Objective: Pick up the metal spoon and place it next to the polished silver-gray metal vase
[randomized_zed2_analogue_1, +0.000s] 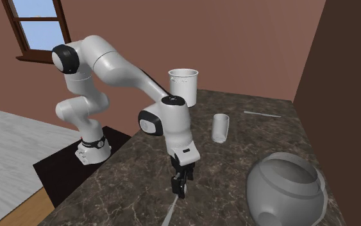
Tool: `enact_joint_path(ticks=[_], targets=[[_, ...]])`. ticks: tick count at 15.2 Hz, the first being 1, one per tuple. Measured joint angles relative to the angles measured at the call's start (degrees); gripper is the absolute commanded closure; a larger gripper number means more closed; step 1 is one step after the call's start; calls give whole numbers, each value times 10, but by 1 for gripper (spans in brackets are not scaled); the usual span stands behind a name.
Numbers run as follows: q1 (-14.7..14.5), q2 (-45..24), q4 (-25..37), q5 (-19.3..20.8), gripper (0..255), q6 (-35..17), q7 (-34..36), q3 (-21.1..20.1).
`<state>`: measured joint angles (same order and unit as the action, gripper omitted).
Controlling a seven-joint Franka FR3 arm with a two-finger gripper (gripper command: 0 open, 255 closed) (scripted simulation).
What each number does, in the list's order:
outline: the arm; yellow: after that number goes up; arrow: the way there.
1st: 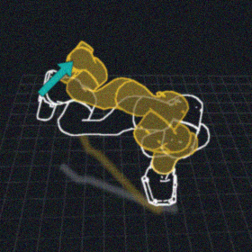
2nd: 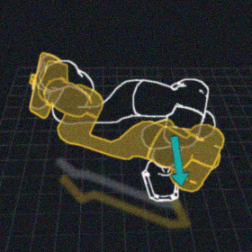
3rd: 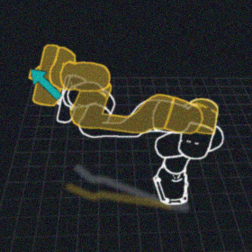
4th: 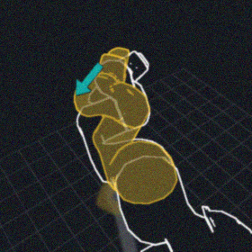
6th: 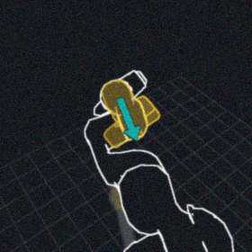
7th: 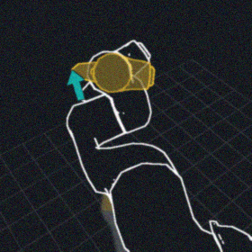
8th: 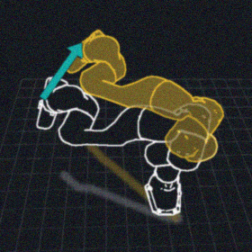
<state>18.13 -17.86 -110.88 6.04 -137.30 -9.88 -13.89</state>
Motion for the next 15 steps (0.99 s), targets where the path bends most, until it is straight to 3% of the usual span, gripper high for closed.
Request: enact_joint_path(ticks=[4,9,15], targets=[[0,0,0,0,0,0,0,0],[7,42,10,-16,0,50,-13,-5],[6,48,9,-18,0,56,-12,-6]])
